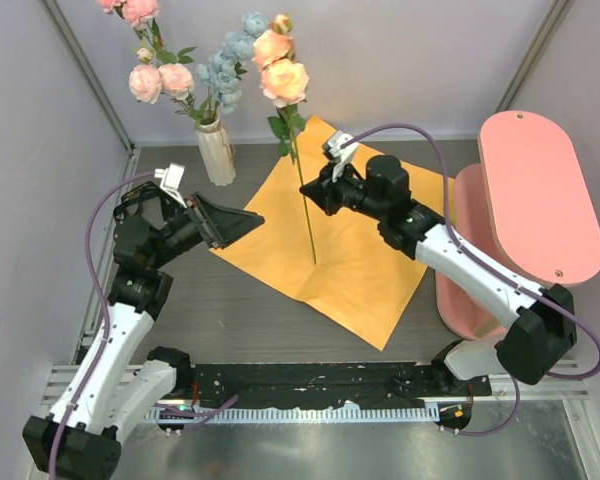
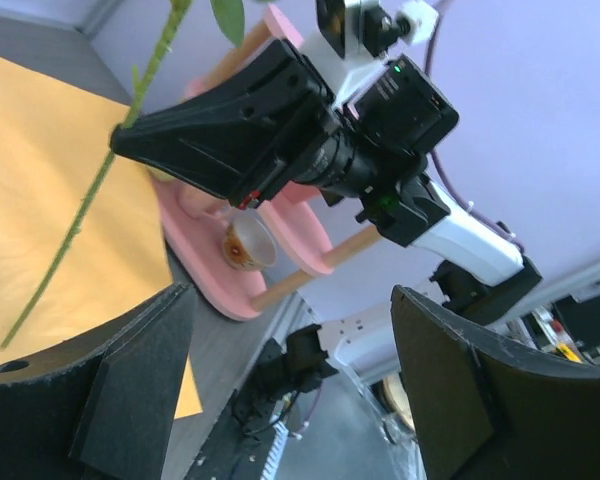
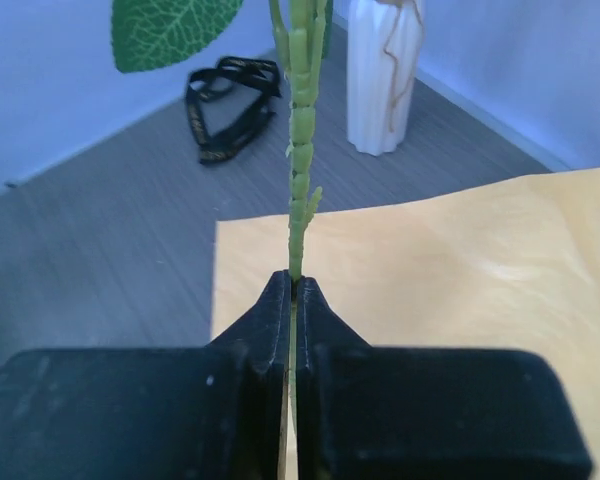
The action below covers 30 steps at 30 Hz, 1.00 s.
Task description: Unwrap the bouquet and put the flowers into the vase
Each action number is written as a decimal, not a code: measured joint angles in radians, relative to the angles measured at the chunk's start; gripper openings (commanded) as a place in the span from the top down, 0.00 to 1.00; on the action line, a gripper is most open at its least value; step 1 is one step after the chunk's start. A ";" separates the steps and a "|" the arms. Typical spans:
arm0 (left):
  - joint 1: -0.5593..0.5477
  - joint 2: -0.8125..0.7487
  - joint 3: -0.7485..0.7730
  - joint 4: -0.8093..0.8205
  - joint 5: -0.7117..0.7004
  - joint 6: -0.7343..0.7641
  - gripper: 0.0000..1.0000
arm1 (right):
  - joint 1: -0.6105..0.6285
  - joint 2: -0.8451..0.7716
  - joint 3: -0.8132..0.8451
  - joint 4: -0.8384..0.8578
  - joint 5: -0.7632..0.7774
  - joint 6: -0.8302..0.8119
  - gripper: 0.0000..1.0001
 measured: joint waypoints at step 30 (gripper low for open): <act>-0.211 0.516 0.558 -0.098 0.150 0.386 0.62 | -0.108 -0.126 0.097 -0.172 -0.604 0.197 0.99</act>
